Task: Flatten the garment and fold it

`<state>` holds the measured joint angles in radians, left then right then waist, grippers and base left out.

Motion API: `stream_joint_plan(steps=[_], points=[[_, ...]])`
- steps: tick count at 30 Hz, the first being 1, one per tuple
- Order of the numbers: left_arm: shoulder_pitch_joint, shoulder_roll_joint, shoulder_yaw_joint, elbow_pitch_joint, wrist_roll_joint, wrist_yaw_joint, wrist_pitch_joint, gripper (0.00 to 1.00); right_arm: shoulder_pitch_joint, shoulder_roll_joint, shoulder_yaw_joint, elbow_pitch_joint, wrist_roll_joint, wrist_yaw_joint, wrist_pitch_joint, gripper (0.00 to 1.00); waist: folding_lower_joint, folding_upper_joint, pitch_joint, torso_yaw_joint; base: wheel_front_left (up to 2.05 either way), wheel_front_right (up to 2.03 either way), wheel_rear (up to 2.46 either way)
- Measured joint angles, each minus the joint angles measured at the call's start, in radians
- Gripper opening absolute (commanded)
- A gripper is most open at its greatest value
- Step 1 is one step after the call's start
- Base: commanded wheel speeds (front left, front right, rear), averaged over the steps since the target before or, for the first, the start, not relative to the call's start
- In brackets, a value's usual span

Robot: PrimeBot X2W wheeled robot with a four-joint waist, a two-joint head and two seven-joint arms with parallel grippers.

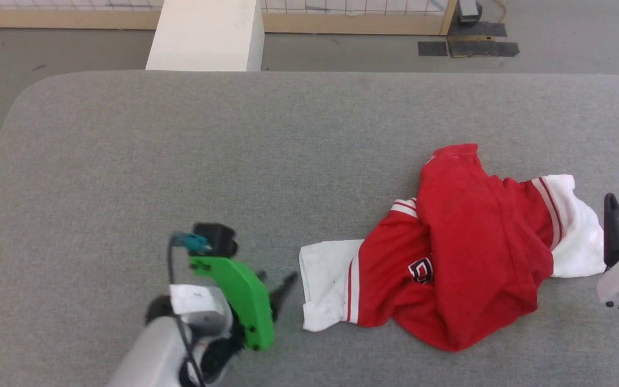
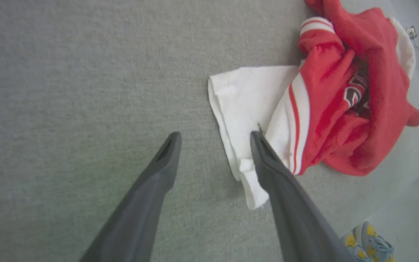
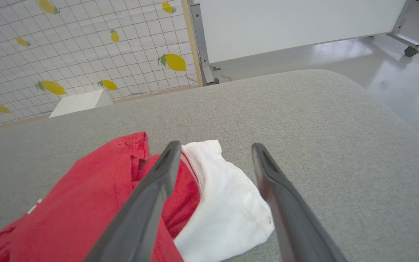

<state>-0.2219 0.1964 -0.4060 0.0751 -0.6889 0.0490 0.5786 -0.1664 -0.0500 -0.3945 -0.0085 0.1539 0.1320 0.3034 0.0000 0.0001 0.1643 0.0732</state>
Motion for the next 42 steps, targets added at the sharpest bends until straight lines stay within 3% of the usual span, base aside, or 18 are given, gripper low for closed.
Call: stream_joint_plan(steps=[3, 6, 15, 26, 27, 30, 33, 42], points=[[-0.035, 0.051, 0.01, -0.048, 0.063, 0.022, 0.001, 1.0, 0.006, 0.0, 0.0, 0.003, 0.006, 0.0, 0.0, 1.0, 0.0, 0.0, -0.004, -0.009, 0.0, 0.0, 0.0], [-0.123, 0.083, -0.026, -0.056, 0.13, 0.012, 0.029, 1.0, 0.006, 0.0, 0.001, 0.002, 0.007, 0.0, 0.0, 1.0, 0.0, 0.0, 0.002, -0.018, 0.0, 0.0, 0.0], [-0.311, 0.043, -0.21, 0.113, 0.24, -0.096, 0.109, 1.0, 0.006, 0.0, 0.004, -0.003, 0.015, 0.0, 0.001, 1.0, 0.0, 0.0, 0.049, -0.061, 0.0, 0.0, 0.0], [-0.362, 0.051, -0.288, 0.273, 0.291, -0.127, 0.156, 1.0, 0.006, 0.0, 0.001, -0.002, 0.025, 0.0, -0.013, 1.0, 0.0, 0.0, 0.106, -0.114, 0.0, 0.0, 0.0], [-0.365, 0.046, -0.285, 0.278, 0.258, -0.137, 0.17, 0.0, 0.006, 0.0, 0.002, 0.001, 0.025, 0.0, -0.017, 1.0, 0.0, 0.0, 0.112, -0.118, 0.0, 0.0, 0.0], [-0.362, 0.034, -0.251, 0.281, 0.209, -0.135, 0.149, 0.0, 0.006, 0.0, 0.0, 0.003, 0.025, 0.0, -0.019, 1.0, 0.0, 0.0, 0.11, -0.113, 0.0, 0.0, 0.0], [-0.347, 0.018, -0.182, 0.273, 0.159, -0.101, 0.087, 0.0, 0.006, 0.0, 0.0, 0.007, 0.025, 0.0, -0.022, 1.0, 0.0, 0.0, 0.106, -0.102, 0.0, 0.0, 0.0], [-0.35, 0.071, 0.162, 0.22, 0.034, 0.081, -0.143, 0.0, 0.006, 0.0, 0.01, 0.013, 0.023, 0.0, -0.021, 1.0, 0.0, 0.0, 0.074, -0.058, 0.0, 0.0, 0.0]])
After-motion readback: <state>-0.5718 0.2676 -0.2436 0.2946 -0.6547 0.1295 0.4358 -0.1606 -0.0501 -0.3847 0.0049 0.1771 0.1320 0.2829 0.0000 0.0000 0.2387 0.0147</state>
